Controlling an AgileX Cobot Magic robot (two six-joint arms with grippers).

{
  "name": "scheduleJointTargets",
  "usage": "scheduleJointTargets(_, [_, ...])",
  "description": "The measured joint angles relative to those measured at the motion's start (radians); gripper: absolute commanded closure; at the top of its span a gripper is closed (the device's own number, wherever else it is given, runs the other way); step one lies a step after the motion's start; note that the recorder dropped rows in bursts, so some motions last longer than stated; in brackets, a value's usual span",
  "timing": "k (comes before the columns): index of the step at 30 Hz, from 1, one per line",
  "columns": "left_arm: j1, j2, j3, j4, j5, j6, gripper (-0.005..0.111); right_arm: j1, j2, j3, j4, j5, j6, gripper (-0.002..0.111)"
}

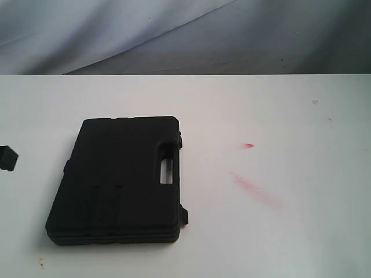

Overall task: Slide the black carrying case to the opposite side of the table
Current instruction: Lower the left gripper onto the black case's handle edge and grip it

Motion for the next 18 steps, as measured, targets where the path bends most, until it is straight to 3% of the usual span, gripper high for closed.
scheduleJointTargets(7, [-0.121, 0.109, -0.058, 0.017, -0.048, -0.044, 0.107, 0.000, 0.000, 0.000, 0.000, 0.000, 0.000, 0.108])
scheduleJointTargets(15, [-0.329, 0.278, -0.282, 0.100, -0.048, -0.203, 0.107, 0.000, 0.000, 0.000, 0.000, 0.000, 0.000, 0.108])
scheduleJointTargets(18, [-0.407, 0.427, -0.411, 0.118, -0.048, -0.279, 0.107, 0.000, 0.000, 0.000, 0.000, 0.000, 0.000, 0.108])
